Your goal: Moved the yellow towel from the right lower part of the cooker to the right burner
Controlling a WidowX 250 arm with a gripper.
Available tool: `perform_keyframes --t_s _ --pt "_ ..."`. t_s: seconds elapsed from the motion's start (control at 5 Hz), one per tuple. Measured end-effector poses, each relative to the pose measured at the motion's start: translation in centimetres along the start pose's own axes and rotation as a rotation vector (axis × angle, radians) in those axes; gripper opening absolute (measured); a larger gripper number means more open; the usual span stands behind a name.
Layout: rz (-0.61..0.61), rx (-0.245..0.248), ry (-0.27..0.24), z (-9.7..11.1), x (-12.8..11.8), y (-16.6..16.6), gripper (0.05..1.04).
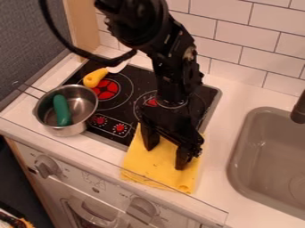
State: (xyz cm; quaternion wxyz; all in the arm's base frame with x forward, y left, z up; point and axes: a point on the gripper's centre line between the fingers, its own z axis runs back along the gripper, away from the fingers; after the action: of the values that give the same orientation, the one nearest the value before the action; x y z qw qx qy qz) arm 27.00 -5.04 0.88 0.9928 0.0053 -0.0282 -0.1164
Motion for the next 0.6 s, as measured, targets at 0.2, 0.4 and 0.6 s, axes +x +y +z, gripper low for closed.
perform_keyframes --t_s 0.2,0.4,0.6 --pt "0.01 0.003 0.002 -0.2 1.2 0.5 1.001" --pt "0.029 0.002 -0.01 -0.4 3.5 1.3 1.001" --pt "0.028 0.023 -0.076 0.9 6.9 2.2 1.001"
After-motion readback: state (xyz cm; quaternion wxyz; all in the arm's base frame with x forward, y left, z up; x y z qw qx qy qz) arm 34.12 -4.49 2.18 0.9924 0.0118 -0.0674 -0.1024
